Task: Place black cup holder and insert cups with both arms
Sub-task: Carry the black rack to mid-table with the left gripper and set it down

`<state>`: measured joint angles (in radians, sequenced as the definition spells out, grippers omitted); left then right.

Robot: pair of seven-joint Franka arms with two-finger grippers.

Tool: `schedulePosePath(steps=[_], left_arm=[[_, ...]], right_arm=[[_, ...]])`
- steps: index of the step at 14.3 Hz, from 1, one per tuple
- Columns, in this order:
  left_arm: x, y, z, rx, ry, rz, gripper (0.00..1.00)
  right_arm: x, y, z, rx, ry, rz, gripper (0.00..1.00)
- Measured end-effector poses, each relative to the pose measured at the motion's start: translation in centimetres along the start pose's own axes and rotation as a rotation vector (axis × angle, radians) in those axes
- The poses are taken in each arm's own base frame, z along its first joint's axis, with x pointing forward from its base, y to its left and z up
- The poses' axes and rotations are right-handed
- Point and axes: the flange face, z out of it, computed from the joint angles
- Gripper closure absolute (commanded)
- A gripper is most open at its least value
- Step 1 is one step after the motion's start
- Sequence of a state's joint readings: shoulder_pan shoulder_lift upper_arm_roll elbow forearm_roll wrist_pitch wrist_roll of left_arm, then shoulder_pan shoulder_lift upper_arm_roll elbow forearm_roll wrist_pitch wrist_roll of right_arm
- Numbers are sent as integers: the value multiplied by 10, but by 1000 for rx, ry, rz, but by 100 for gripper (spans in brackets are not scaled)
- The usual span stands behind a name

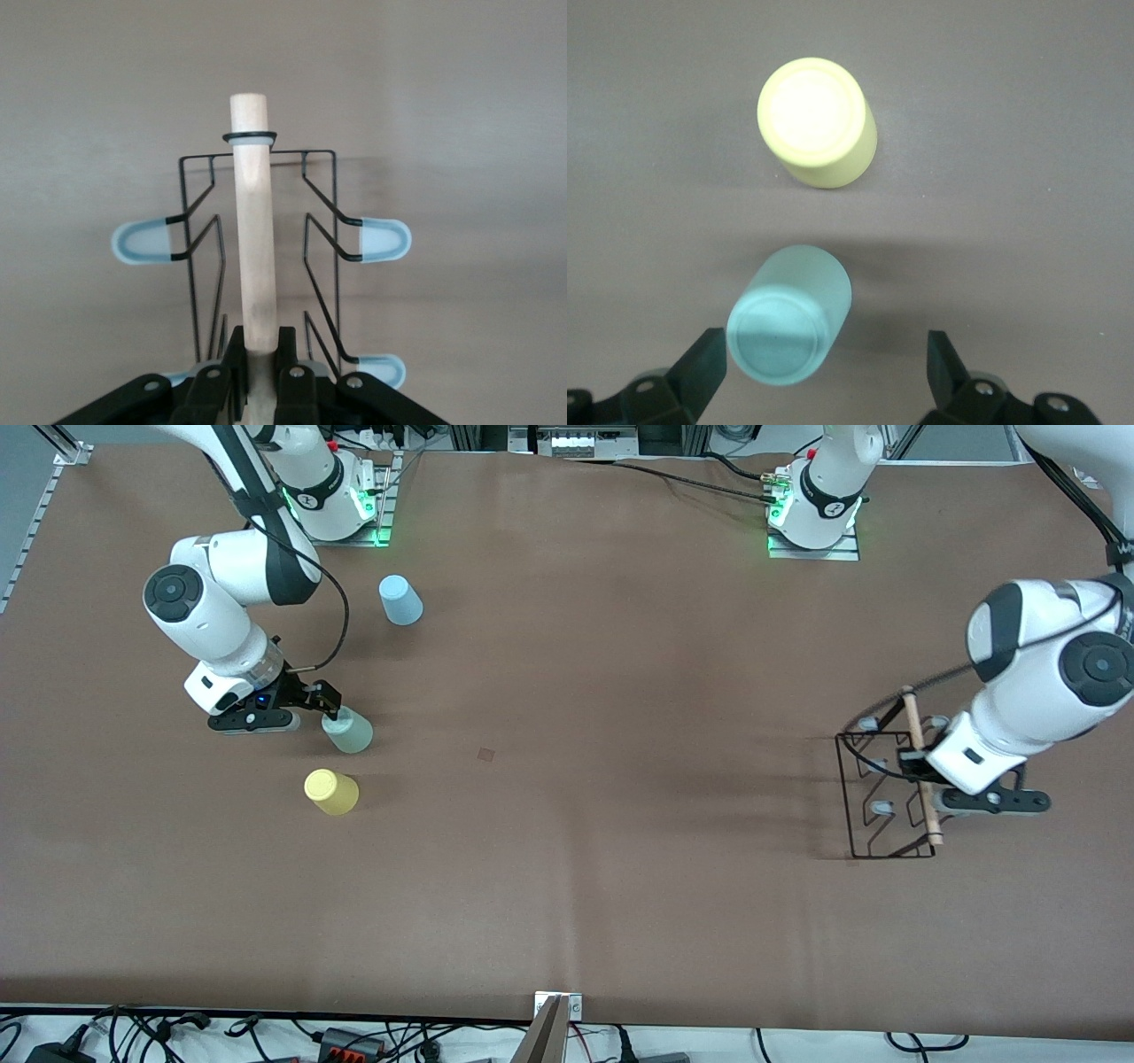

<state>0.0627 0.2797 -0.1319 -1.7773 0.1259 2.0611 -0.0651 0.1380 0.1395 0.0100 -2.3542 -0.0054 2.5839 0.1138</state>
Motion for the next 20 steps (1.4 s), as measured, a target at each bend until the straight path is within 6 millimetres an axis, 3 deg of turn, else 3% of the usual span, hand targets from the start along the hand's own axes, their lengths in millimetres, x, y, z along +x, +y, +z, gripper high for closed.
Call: schedulePosePath(steps=[3,5,9,11,16,20], left_arm=[[-1,86,-44,-36,25,37,99],[-10,143,-53,-63,30,62,99],[-56,289,-36,-106,-25,75,99],[-76,347,-24,-127,-38,36,99],[-95,433,0,-172,-79,-42,99],[-106,464,21,-187,-102,-83,99]], right_arm=[[1,-2,16,2,9,22,0],[1,-4,25,2,5,38,0],[-1,-14,34,2,-9,78,0],[-3,-19,37,2,-14,100,0],[-8,-26,51,-3,-41,109,0],[-10,-27,61,-6,-59,109,0]])
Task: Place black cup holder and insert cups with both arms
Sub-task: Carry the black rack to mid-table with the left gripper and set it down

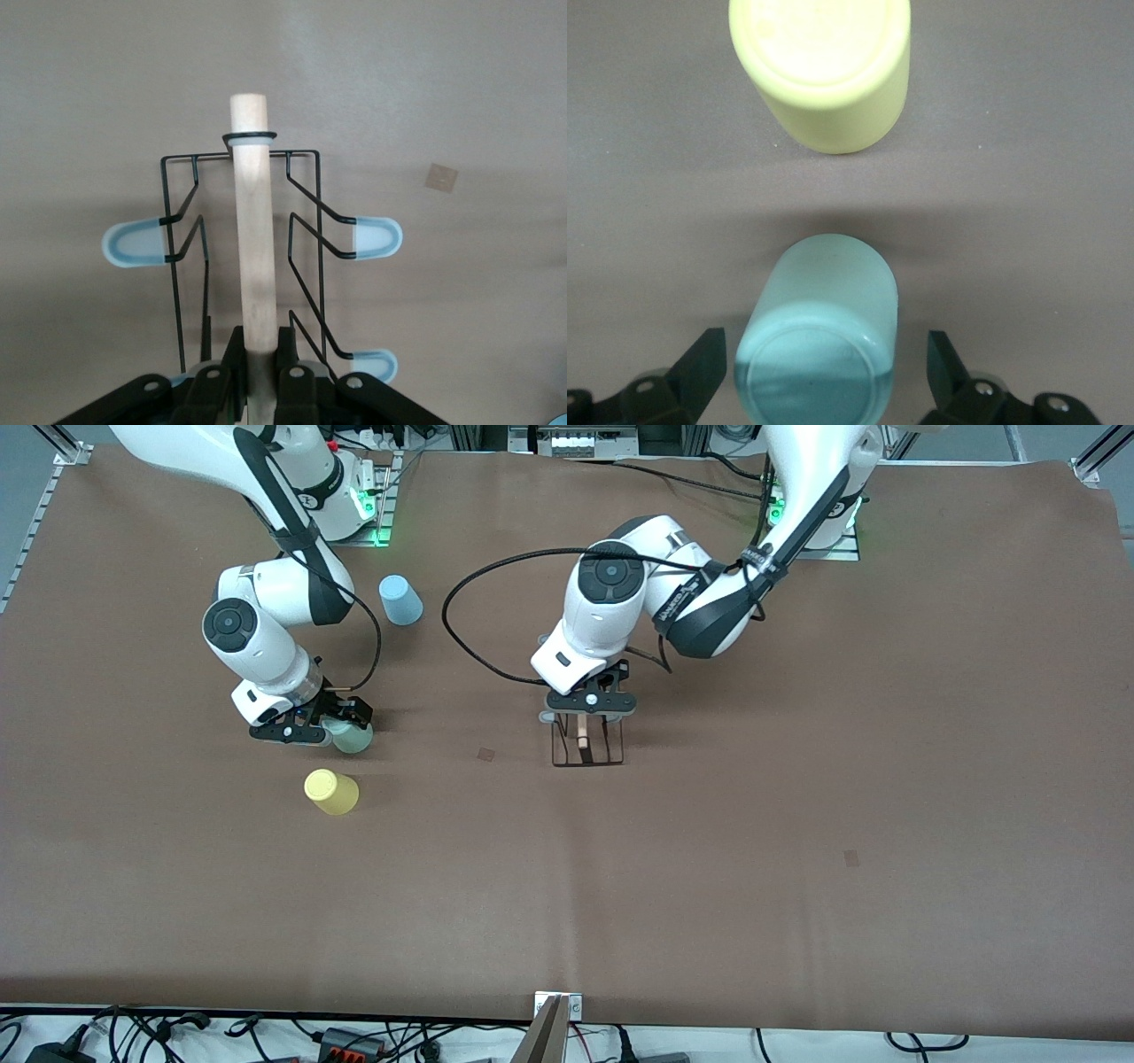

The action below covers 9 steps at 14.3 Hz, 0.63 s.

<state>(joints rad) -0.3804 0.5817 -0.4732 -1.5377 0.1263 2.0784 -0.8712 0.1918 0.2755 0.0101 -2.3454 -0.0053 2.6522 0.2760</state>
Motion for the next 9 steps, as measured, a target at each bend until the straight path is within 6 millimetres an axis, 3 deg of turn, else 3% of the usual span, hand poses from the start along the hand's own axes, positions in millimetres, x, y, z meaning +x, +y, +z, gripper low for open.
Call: schedulePosePath(steps=[1,2,4,6,9], left_arm=[[1,1,4,-2,-3,-4,97],[2,0,6,-2,-5,-7,82],[4,0,7,-4,-5,-10,0],[6,0,4,-5,3,-8,0],[16,-8,-15,37,34,7,0]], right_arm=[[0,0,0,0,0,0,5],[0,0,0,0,0,0,27],[0,0,0,0,1,0,74],[1,-1,-2,1,4,0,94],[6,-3,-12,2,10,-8,97]])
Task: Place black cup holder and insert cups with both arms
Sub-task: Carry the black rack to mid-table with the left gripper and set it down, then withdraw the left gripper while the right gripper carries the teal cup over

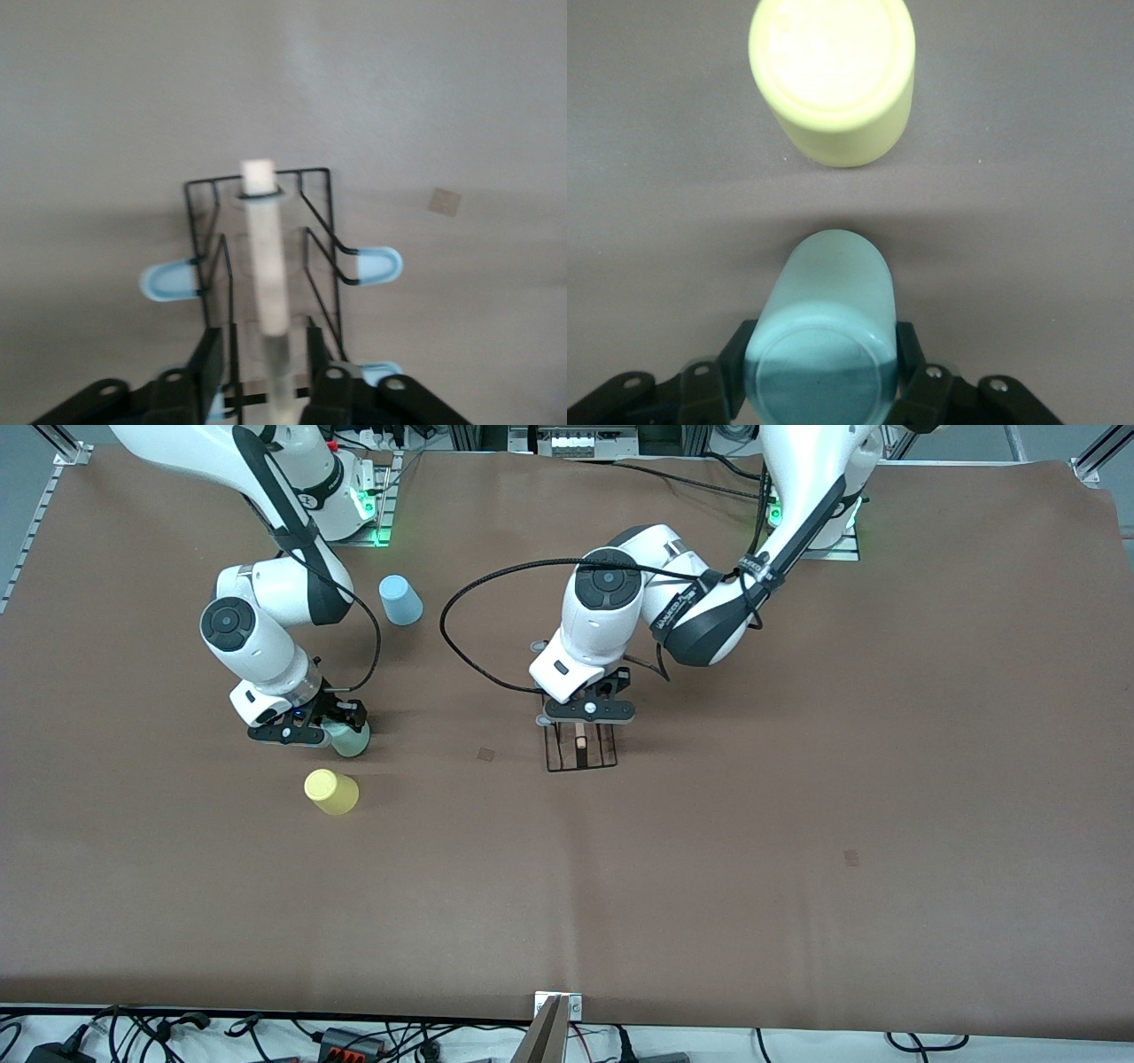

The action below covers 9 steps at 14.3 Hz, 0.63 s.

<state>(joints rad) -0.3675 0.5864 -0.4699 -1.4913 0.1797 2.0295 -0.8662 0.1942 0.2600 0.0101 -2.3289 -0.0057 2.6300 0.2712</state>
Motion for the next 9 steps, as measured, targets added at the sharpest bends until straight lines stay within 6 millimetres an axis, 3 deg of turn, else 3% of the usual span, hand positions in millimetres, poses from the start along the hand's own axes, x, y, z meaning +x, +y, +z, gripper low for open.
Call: schedulePosePath(steps=[2,4,7,9], left_arm=[[6,-24,-36,76,-26,36,0],[11,-65,-84,160,-69,69,0],[31,-148,-147,224,-106,37,0],[52,-222,-171,238,-148,11,0]], right_arm=[[7,-2,-18,-9,-32,-16,97],[17,-5,-47,-17,-59,-24,97],[30,-13,-99,-12,-39,-16,97],[32,-44,-144,-12,-50,39,97]])
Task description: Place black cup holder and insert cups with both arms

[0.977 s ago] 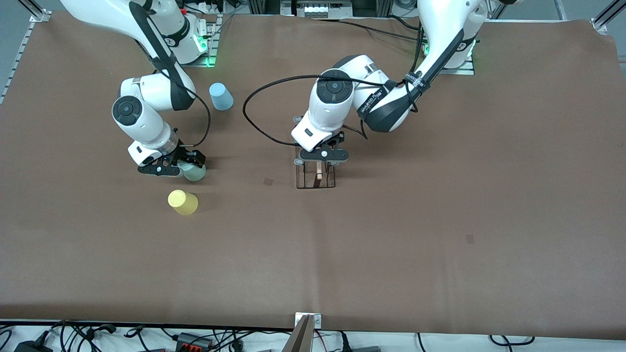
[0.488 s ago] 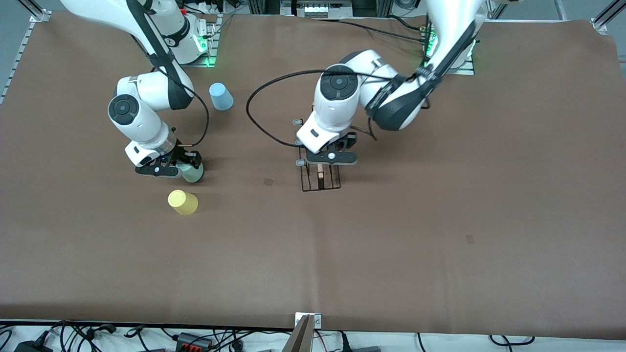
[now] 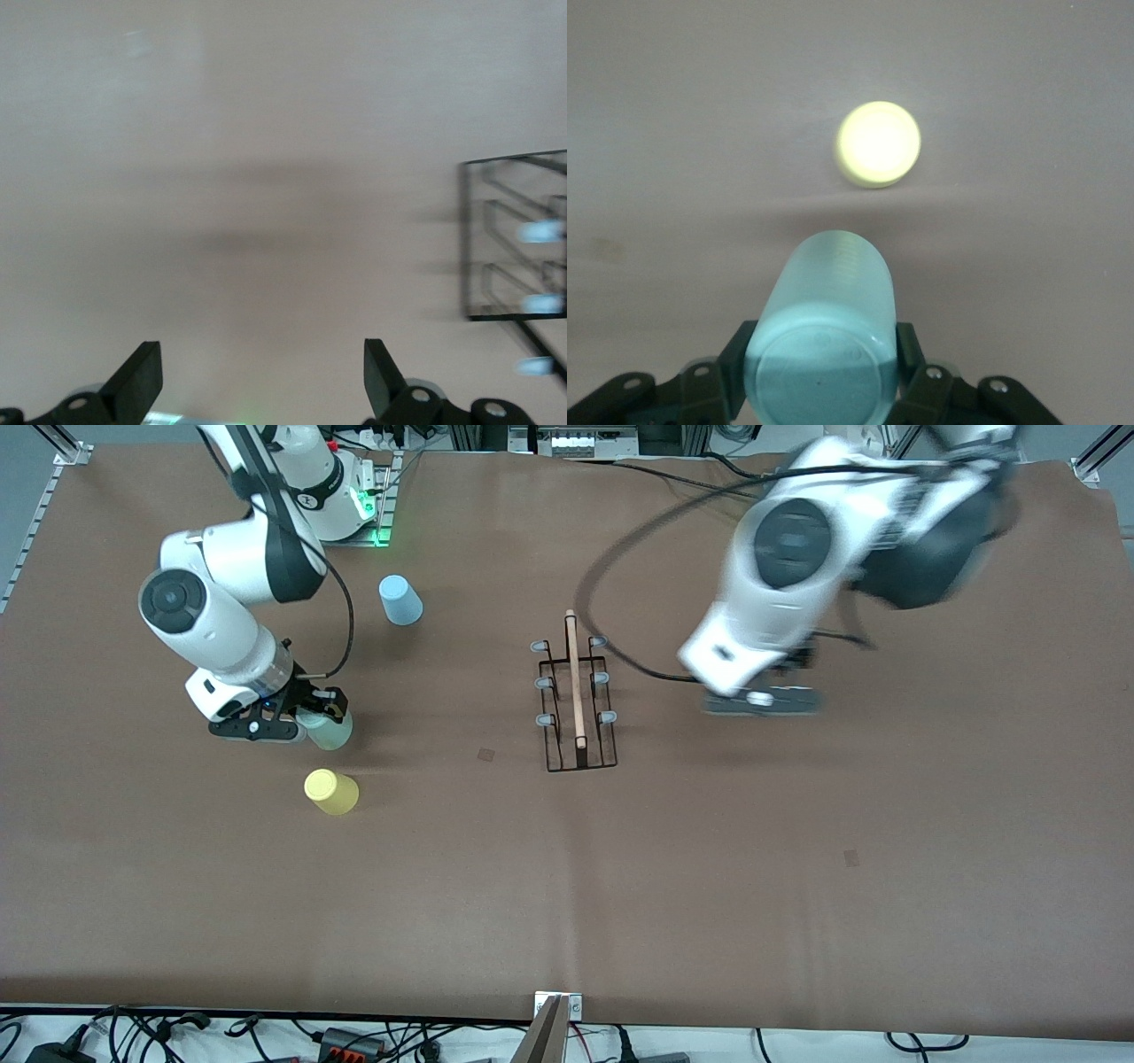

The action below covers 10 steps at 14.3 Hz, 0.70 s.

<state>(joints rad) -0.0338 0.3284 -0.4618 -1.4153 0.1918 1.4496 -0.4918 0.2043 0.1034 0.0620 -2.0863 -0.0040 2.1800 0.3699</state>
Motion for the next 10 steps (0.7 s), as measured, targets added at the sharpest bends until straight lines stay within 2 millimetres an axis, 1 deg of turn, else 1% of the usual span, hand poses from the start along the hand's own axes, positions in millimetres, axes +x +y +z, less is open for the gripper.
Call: schedulePosePath(steps=[1,2,3,4,6,7,8,10], left_arm=[[11,-40,3,-4,-27,-10,0],[21,-78,8,-11,-55,-18,0],[28,-113,14,-21,-80,-25,0],[34,-145,17,-36,-88,-26,0],[38,-197,11,-65,-82,-9,0],[38,-219,8,-75,-80,9,0],[37,-235,6,-85,-76,24,0],[33,-257,5,-145,-70,40,0]], right_arm=[[-6,-27,-23,0,-7,37,97],[-16,-58,-42,5,-5,77,97],[-29,-93,-56,16,4,123,97],[-47,-129,-65,30,11,173,97],[-80,-193,-70,56,7,259,97],[-94,-219,-69,66,-2,293,97],[-105,-241,-66,73,-12,317,97],[-127,-277,-50,84,-31,343,97]])
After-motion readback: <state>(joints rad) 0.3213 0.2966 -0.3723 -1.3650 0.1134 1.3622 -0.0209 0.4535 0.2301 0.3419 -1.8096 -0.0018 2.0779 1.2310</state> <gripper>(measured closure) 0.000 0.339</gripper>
